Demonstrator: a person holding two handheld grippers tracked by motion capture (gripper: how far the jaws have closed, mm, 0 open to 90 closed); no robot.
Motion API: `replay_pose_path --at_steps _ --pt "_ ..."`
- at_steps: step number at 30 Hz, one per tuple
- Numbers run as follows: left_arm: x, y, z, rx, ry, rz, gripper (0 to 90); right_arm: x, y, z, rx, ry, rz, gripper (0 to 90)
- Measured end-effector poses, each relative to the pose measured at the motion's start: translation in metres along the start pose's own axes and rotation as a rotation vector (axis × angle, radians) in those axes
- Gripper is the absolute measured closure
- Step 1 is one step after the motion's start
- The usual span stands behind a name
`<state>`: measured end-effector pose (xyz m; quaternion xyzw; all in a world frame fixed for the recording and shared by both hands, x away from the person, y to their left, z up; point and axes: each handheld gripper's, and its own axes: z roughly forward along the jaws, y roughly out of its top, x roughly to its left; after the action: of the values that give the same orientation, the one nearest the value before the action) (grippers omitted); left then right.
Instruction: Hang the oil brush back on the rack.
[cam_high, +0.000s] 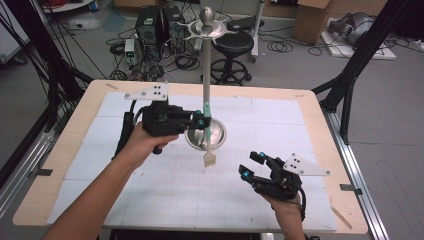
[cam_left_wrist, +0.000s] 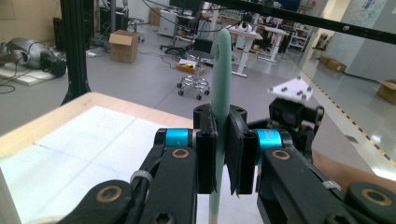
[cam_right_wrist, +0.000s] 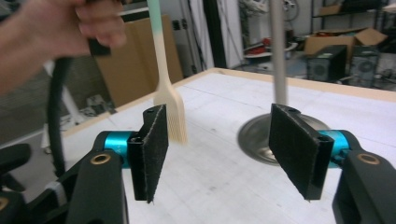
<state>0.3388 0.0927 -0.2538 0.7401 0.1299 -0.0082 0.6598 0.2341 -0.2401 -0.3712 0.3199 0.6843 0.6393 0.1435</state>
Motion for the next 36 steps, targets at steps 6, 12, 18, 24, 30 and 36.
replay_pose_path --at_steps 6,12,18,24,30,36 --pt "0.008 0.031 0.006 0.005 0.009 0.013 82.8 -0.005 0.001 -0.008 0.027 -0.069 -0.028 31.7" --pt "0.022 0.053 0.013 0.015 0.034 0.012 82.8 -0.008 0.001 -0.013 0.026 -0.106 -0.024 29.4" --pt "0.030 0.073 0.018 0.013 0.057 0.019 82.8 -0.010 0.001 -0.014 0.020 -0.110 -0.020 29.5" --pt "0.034 0.085 0.018 -0.009 0.074 0.015 82.8 -0.010 0.001 -0.014 0.016 -0.106 -0.021 29.5" --pt "0.038 0.089 0.017 -0.010 0.086 0.007 82.8 -0.010 0.001 -0.015 0.012 -0.106 -0.020 29.5" --pt "0.041 0.095 0.016 -0.010 0.096 -0.001 82.8 -0.011 0.001 -0.015 0.018 -0.102 -0.020 29.5"
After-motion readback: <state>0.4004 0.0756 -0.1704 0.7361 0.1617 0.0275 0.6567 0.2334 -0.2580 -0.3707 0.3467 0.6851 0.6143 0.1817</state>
